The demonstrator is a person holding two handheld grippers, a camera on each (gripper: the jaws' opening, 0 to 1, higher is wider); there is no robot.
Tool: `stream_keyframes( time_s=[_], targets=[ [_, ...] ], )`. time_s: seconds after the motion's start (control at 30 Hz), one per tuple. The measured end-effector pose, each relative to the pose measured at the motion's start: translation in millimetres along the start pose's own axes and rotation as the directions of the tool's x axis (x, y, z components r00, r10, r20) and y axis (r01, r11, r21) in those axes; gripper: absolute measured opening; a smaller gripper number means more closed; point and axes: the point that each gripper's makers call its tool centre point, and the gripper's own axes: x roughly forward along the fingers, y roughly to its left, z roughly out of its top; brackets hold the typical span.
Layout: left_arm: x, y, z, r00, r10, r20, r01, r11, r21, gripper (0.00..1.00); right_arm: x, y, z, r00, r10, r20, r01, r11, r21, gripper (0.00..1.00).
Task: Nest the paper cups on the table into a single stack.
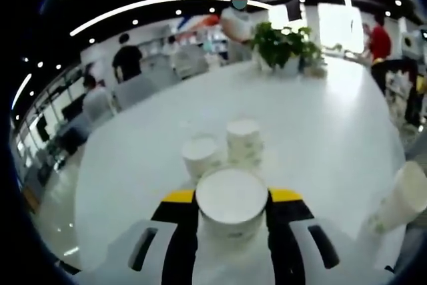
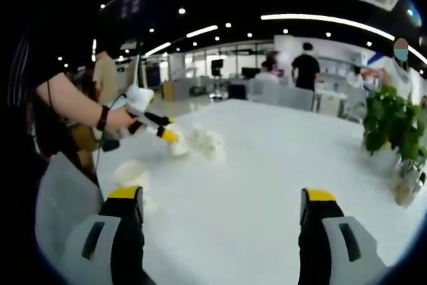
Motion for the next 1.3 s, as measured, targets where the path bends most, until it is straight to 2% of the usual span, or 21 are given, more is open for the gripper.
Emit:
stream_keyframes(
  time_s=[0.23, 0.33, 0.63, 1.07, 1.3],
  targets=[
    [-16, -5.7, 12.3, 1.000, 0.009, 0.015, -0.009, 1.000, 0.004, 0.38, -5, 2, 6.7, 1.000, -0.002, 0.031, 0.002, 1.000, 0.005, 0.95],
    [-24, -5.6, 16.0, 1.000, 0.013, 0.018, -0.013, 1.000, -0.004, 0.38, -6, 12, 13.5, 0.999, -0.002, 0.043, 0.002, 1.000, 0.002, 0.95],
    [-40, -9.0, 30.0, 0.999, 0.019, 0.031, -0.019, 1.000, 0.008, 0.38, -11, 11, 18.8, 0.998, -0.005, 0.068, 0.004, 1.000, 0.011, 0.94],
    [-51, -10.0, 39.6, 0.998, 0.034, 0.051, -0.034, 0.999, -0.001, 0.38, -12, 10, 21.8, 0.997, 0.005, 0.081, -0.005, 1.000, -0.003, 0.93],
    [-54, -19.6, 52.5, 0.998, 0.026, 0.063, -0.029, 0.999, 0.045, 0.37, -7, 13, 25.5, 0.996, 0.019, 0.088, -0.019, 1.000, -0.010, 0.93]
  ],
)
